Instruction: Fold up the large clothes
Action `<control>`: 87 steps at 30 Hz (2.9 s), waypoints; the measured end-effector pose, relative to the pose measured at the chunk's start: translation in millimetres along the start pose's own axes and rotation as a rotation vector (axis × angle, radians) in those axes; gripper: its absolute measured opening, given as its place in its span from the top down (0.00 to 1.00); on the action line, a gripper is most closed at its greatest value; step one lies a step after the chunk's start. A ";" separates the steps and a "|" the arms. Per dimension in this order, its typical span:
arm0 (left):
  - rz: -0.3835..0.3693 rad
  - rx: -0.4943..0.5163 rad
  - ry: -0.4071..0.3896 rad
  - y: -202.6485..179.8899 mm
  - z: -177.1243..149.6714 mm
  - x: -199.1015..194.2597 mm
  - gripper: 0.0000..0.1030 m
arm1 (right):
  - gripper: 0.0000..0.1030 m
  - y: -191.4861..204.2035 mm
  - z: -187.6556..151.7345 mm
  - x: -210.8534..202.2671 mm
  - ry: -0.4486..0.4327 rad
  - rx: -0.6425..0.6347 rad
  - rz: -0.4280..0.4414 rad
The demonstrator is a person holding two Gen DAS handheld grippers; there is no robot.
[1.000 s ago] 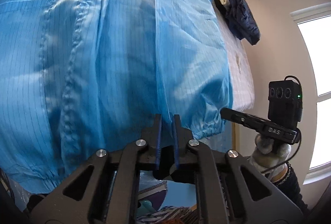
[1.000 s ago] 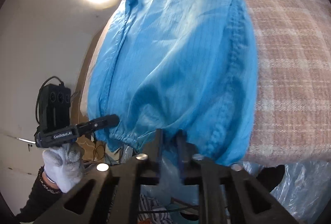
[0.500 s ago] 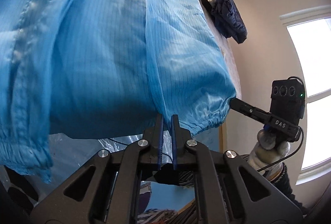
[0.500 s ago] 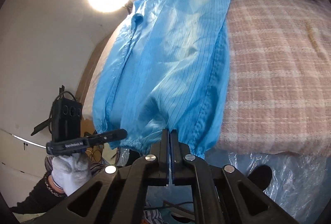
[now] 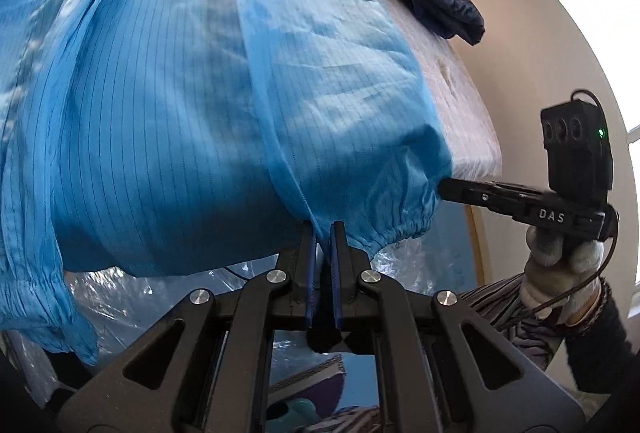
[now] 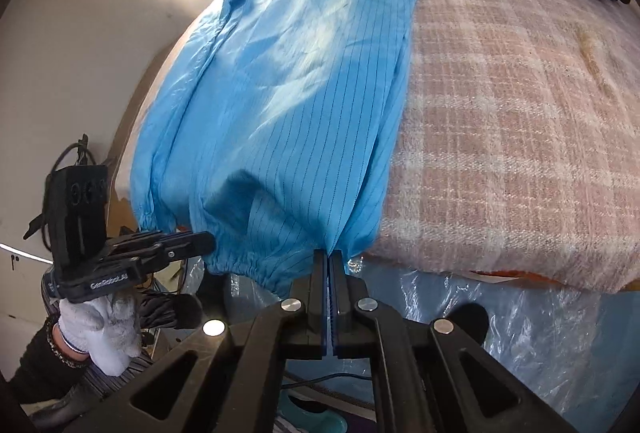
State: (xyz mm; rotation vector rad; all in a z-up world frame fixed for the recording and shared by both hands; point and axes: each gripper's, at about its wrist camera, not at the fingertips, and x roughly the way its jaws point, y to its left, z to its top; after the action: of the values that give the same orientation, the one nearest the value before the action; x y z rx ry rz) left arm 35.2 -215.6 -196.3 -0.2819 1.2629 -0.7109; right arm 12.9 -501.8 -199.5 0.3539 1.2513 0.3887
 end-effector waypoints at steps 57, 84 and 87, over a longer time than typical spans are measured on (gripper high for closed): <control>0.720 0.860 -0.321 -143.2 -73.3 115.0 0.65 | 0.49 -98.9 -27.5 -134.2 -0.468 0.309 0.265; 0.424 0.747 -0.266 -152.7 -64.7 66.5 0.67 | 0.40 -84.8 63.1 -3.0 -0.133 0.228 0.331; 0.401 0.733 -0.304 -160.4 -64.3 55.1 0.58 | 0.45 -79.1 59.1 10.9 -0.084 0.208 0.347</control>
State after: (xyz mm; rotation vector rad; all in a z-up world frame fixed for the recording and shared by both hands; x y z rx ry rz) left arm -71.1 -359.8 -167.9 0.4414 0.6736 -0.7014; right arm 79.7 -569.2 -229.0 0.7634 1.1510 0.5349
